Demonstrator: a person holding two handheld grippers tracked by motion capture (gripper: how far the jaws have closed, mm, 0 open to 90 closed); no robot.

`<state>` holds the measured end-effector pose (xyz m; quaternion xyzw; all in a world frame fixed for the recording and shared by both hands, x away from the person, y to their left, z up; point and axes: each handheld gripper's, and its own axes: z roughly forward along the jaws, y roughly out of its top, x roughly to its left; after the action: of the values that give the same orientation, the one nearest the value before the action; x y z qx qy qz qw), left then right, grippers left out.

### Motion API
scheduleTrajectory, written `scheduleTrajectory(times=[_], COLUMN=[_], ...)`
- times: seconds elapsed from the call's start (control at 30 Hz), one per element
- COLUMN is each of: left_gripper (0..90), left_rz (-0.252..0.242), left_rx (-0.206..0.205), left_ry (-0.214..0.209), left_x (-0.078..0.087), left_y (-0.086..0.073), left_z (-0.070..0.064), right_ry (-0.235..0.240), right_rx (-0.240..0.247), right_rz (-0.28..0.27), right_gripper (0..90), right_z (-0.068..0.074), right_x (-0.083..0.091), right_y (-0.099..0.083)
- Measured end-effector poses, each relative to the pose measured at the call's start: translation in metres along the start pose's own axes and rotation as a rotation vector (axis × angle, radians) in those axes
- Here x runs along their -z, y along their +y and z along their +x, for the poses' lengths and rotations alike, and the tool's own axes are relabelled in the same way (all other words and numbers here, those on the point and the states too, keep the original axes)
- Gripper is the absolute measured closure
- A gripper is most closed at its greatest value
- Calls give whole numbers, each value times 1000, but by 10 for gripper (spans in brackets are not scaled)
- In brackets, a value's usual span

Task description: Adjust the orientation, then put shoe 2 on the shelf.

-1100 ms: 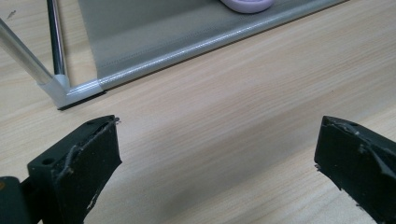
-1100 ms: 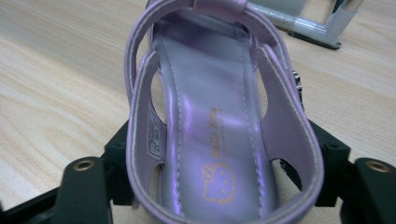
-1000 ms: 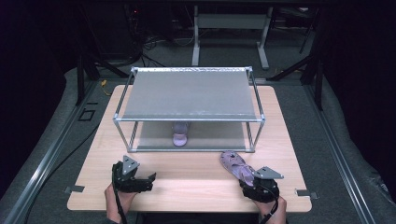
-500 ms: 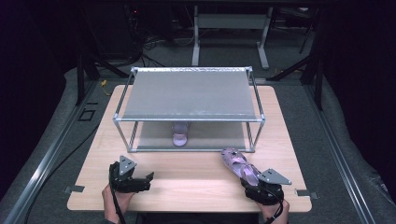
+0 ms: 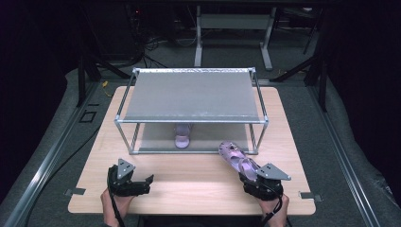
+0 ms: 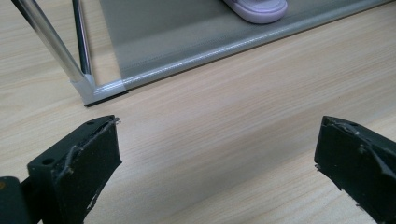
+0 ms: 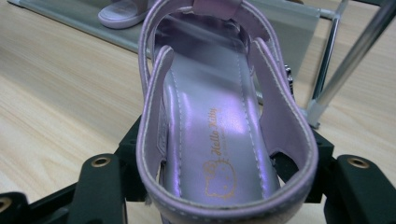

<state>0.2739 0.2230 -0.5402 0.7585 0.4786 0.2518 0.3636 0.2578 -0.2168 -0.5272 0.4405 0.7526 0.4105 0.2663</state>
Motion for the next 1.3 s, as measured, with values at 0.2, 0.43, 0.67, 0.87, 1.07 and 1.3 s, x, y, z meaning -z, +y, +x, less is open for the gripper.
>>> scheduleTrajectory(times=[0.2, 0.43, 0.67, 0.87, 1.07, 1.3], left_gripper=[0, 0, 0, 0, 0, 0], left_rz=[0, 1, -6, -5, -4, -3], left_rx=[-1, -1, -1, 10, 9, 13], left_ry=[-4, 1, 1, 1, 2, 1], left_x=[0, 2, 2, 2, 1, 2], left_y=[0, 0, 1, -2, -2, -4], left_z=[-1, 0, 0, 1, 1, 2], right_ry=[2, 10, 18, 21, 13, 8], right_rx=[11, 21, 26, 12, 6, -15], right_rz=[-1, -12, -6, 5, 23, 29], right_gripper=[375, 374, 374, 374, 374, 374], right_z=[1, 6, 10, 10, 12, 10], right_x=[-11, -25, -41, -56, -71, -87], right_y=[12, 29, 41, 48, 55, 60])
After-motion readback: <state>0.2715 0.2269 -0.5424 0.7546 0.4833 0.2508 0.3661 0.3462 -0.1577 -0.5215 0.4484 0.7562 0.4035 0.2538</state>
